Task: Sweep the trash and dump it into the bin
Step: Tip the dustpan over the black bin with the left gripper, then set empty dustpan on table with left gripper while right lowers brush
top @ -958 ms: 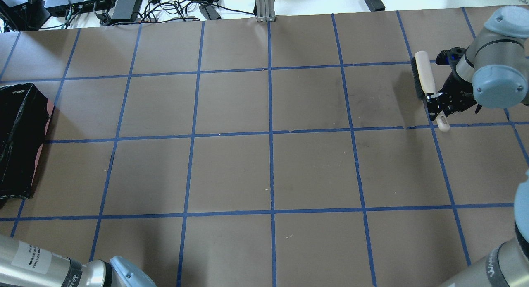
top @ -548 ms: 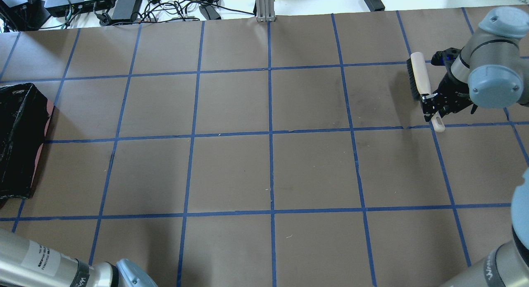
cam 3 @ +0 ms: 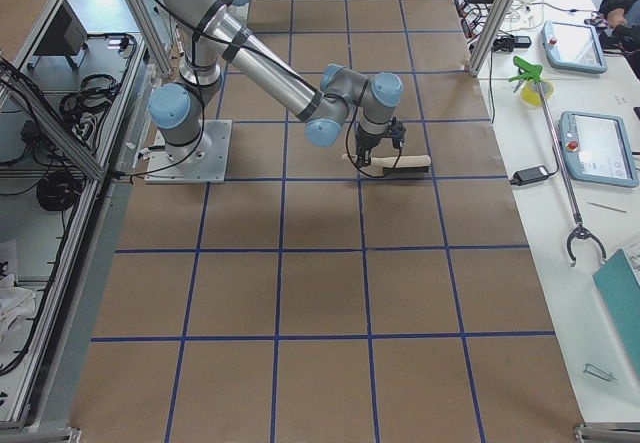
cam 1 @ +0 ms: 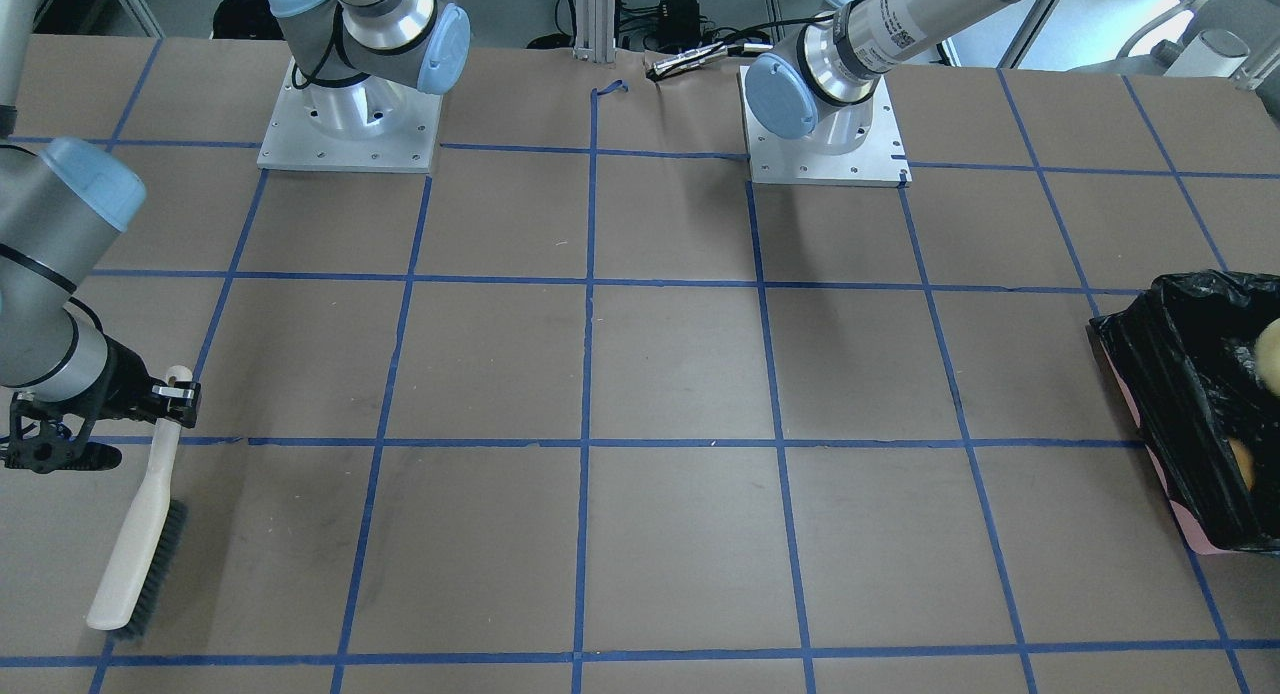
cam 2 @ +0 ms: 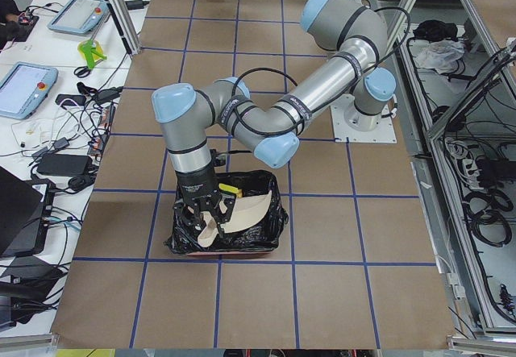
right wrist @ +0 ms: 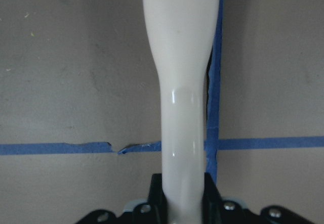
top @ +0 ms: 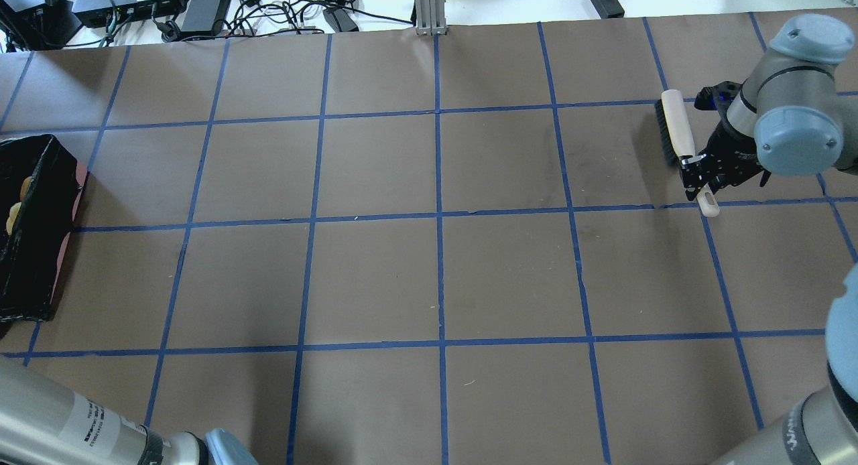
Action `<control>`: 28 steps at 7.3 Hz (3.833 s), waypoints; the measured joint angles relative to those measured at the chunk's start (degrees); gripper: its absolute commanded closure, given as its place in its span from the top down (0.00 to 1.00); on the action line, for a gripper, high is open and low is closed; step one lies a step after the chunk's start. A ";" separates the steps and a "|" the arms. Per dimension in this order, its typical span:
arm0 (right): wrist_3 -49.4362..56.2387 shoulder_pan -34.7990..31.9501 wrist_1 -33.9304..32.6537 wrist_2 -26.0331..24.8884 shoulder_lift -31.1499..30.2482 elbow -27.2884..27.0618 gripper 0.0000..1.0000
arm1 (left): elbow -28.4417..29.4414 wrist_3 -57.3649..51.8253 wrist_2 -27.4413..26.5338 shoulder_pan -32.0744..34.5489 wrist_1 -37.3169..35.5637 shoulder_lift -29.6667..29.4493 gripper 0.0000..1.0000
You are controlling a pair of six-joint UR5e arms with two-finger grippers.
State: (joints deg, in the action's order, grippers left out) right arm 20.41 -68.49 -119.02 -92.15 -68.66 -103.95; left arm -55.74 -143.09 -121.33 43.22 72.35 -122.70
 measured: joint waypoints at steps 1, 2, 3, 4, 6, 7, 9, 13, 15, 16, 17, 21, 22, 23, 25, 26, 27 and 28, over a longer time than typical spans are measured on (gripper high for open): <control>0.07 0.00 -0.12 -0.02 0.16 0.03 0.68 | -0.69 -0.23 -0.44 0.20 -0.71 0.29 0.00; 0.13 0.00 -0.17 -0.04 0.28 0.07 0.80 | -0.72 -0.59 -0.32 0.33 -1.03 0.44 0.00; 0.15 0.01 -0.18 -0.05 0.33 0.22 0.99 | -0.48 -0.88 1.01 0.40 -0.91 0.64 0.00; 0.15 0.02 -0.06 -0.07 0.13 0.45 1.00 | -0.33 -1.09 4.36 0.46 0.26 0.97 0.00; 0.20 0.03 0.64 -0.21 -2.11 0.73 1.00 | -0.31 -1.22 15.23 0.75 3.39 1.75 0.00; 0.03 0.03 3.06 -0.23 -5.14 1.26 1.00 | -0.46 -0.85 20.76 1.83 5.14 2.36 0.00; -0.46 -0.02 16.41 0.07 -13.06 6.56 1.00 | -0.84 4.60 25.34 9.15 7.27 2.84 0.00; -4.91 -7.01 28.99 0.48 -17.72 16.25 1.00 | -5.76 22.07 31.30 24.37 10.49 0.41 0.00; -12.00 -15.09 28.01 0.72 -17.82 16.70 1.00 | -11.55 29.90 33.73 27.97 7.58 -0.67 0.00; -13.24 -17.72 27.95 0.77 -17.89 16.67 1.00 | -14.36 31.54 34.00 29.28 4.88 -1.15 0.00; -13.71 -19.70 28.16 0.44 -18.13 16.54 1.00 | -16.63 32.11 34.03 30.21 2.72 -1.39 0.00; -14.70 -21.82 28.53 -1.18 -19.14 16.16 1.00 | -18.95 34.44 33.48 33.74 -2.10 -3.60 0.00; -14.92 -21.84 28.57 -0.96 -19.63 16.08 1.00 | -19.28 34.62 33.43 34.12 -2.52 -4.06 0.00; -15.00 -21.85 28.58 -0.80 -19.98 16.02 1.00 | -19.66 34.67 33.40 34.28 -2.69 -4.35 0.36; -15.02 -21.86 28.62 -0.67 -20.41 15.98 1.00 | -20.52 34.66 33.42 34.35 -3.28 -4.68 0.67; -14.99 -21.86 28.62 -0.62 -20.55 15.95 1.00 | -20.48 34.84 33.32 34.33 -3.39 -4.67 0.71; -14.97 -21.86 28.65 -0.59 -20.70 15.88 1.00 | -20.07 35.39 32.55 34.47 -3.39 -4.31 0.71; -14.96 -21.85 28.66 -0.60 -20.89 15.68 1.00 | -19.06 36.54 30.96 35.07 -2.83 -3.47 0.71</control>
State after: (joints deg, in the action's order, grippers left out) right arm 5.45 -90.34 -90.36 -92.75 -89.55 -88.27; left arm -74.80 -106.55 -90.36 78.29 69.53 -126.16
